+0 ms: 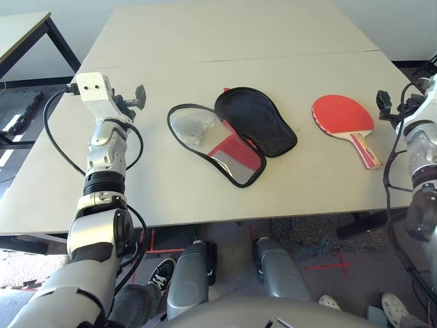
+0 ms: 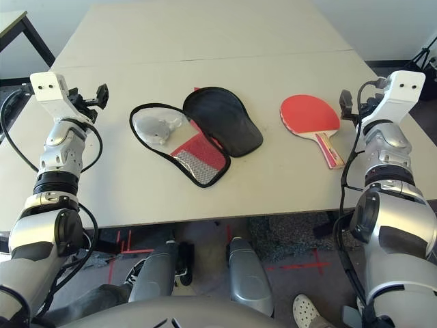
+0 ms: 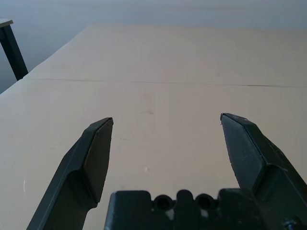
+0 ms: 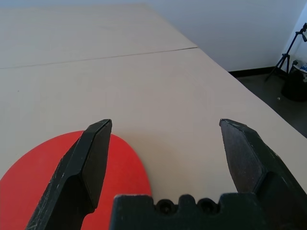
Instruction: Store the ping-pong paddle in its case and zip it.
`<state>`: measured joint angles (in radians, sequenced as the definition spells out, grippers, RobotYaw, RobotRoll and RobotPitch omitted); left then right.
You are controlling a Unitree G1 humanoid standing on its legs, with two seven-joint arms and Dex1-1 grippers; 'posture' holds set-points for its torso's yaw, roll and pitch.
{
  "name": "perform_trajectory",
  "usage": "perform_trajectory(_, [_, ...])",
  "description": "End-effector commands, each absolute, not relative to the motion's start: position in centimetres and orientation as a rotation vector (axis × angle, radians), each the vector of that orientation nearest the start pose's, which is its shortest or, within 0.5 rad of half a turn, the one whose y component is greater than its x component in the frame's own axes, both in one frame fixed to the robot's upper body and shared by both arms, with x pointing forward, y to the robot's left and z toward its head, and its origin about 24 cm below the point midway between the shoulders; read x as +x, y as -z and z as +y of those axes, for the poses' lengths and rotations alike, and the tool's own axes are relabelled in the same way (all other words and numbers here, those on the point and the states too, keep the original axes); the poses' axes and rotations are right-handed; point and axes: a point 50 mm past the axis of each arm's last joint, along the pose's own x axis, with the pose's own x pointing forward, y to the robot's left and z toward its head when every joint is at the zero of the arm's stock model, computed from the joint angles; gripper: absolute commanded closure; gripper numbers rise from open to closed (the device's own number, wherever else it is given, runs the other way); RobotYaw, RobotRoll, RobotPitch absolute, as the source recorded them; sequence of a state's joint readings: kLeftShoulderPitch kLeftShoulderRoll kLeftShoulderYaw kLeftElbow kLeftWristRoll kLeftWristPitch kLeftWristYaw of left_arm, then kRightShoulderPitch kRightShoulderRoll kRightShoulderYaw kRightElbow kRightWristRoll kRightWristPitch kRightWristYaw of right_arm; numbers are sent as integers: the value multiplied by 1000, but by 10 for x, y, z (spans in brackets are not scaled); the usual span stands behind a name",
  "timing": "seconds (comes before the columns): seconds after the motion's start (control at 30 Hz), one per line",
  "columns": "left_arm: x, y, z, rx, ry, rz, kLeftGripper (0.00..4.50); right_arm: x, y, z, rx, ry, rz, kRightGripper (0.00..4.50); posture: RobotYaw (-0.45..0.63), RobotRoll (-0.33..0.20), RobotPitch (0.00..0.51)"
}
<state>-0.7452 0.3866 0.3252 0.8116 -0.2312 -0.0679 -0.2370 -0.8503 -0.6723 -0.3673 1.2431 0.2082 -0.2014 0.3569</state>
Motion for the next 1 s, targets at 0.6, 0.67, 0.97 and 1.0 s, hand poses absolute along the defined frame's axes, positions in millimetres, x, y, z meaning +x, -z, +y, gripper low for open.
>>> perform_trajectory(0.6, [371,-163,275,-44,-69,-174,0,349,-128,-349,15,207,1,35,-30,0,125])
perform_trajectory(0.67, [370,-175,270,-40,-23,-185,0,350,-127,-347,12,199,12,35,-19,0,130])
perform_trajectory(0.97, [334,-220,180,83,643,-158,0,356,-127,-340,-13,137,79,35,20,0,145])
perform_trajectory(1.0, [330,-221,175,85,680,-148,0,356,-127,-340,-15,130,87,35,22,0,145])
